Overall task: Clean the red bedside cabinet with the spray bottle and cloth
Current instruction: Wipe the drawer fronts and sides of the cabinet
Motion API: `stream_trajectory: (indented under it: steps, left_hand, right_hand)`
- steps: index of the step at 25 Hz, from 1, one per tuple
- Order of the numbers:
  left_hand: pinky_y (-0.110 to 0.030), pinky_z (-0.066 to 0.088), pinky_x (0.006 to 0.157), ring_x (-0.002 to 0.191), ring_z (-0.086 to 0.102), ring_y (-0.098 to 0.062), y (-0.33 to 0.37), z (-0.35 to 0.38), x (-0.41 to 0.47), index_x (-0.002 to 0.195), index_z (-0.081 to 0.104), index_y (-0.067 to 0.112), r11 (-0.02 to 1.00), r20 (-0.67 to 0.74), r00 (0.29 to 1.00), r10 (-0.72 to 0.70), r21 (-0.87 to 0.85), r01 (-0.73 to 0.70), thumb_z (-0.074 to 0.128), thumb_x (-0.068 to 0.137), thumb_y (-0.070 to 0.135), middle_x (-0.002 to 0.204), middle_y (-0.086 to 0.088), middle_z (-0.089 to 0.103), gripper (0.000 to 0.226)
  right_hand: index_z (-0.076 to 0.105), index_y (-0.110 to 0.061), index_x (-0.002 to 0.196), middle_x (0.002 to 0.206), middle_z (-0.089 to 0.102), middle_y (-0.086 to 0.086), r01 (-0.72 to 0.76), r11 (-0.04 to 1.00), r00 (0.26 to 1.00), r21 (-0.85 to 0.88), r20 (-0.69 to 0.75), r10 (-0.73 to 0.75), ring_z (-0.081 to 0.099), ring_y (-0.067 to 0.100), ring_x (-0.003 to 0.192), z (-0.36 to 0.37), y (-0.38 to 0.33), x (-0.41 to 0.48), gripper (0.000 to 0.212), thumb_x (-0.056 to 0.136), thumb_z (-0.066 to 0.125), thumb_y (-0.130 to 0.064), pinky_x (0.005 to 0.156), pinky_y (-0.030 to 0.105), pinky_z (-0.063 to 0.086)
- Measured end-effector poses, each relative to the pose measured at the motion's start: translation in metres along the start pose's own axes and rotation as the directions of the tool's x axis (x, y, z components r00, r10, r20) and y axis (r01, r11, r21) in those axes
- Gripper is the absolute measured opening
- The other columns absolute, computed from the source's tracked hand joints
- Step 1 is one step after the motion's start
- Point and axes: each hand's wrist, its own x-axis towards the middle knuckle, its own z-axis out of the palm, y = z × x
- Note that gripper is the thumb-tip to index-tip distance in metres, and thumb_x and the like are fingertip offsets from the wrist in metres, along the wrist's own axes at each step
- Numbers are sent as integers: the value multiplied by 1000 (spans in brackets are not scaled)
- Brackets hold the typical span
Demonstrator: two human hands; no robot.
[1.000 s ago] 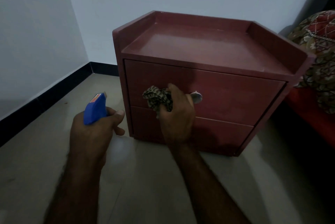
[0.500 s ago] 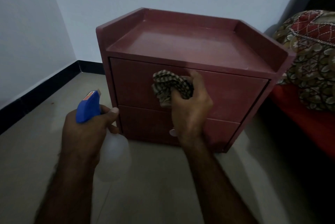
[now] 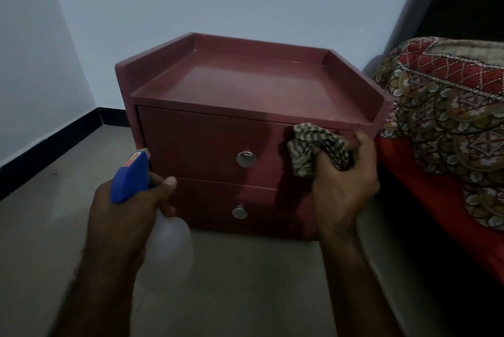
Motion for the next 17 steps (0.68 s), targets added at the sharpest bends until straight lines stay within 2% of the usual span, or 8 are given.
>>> stream_trajectory:
  steps: [3, 4, 7, 10, 14, 17]
  left_hand:
    - [-45, 56, 71, 60, 70, -21, 5, 5, -3, 75, 69, 22, 1000, 15, 1000, 14, -1, -14, 78, 83, 22, 69, -10, 70, 12]
    - [-45, 55, 72, 60, 70, -21, 6, 6, -3, 74, 69, 24, 1000, 11, 1000, 20, -2, -20, 79, 83, 21, 66, -9, 69, 14]
    - [-46, 56, 74, 63, 69, -25, 10, 6, -5, 68, 69, 30, 1000, 5, 1000, 24, -4, -24, 78, 83, 19, 66, -8, 69, 21]
    - [-54, 58, 77, 68, 70, -30, 13, 3, -5, 71, 69, 26, 1000, -1, 1000, 9, -7, -9, 78, 83, 19, 70, -9, 69, 17]
    - [-49, 58, 73, 65, 70, -27, 15, -6, -4, 71, 68, 27, 1000, -30, 999, 19, 5, -19, 78, 84, 21, 66, -8, 69, 17]
    - [-49, 57, 75, 65, 71, -27, 16, -13, -2, 71, 68, 26, 1000, -53, 998, 14, 8, -13, 77, 84, 20, 64, -7, 69, 17]
  right_hand:
    - [65, -10, 129, 109, 72, 3, 152, 985, 980, -87, -113, -161, 70, 22, 103, -21, -3, 21, 57, 73, 73, -7, 96, 40, 55]
    - [65, -5, 129, 112, 71, 8, 199, 972, 967, -126, -134, -215, 69, 25, 105, -25, -4, 26, 56, 73, 71, -5, 98, 37, 54]
    - [63, 4, 127, 113, 65, 18, 252, 953, 951, -170, -139, -277, 63, 27, 108, -29, -6, 28, 56, 72, 70, 2, 100, 14, 43]
    - [64, 3, 127, 114, 65, 19, 209, 966, 972, -153, -74, -223, 63, 31, 108, -13, -11, 17, 55, 73, 72, 2, 98, 15, 40]
    - [65, 0, 128, 116, 69, 13, 225, 966, 974, -124, 30, -223, 64, 29, 108, 18, -26, 1, 55, 74, 77, -2, 96, 34, 51]
    - [65, -3, 129, 118, 69, 9, 259, 961, 964, -102, 86, -251, 62, 27, 107, 39, -35, -13, 58, 73, 78, -2, 94, 35, 51]
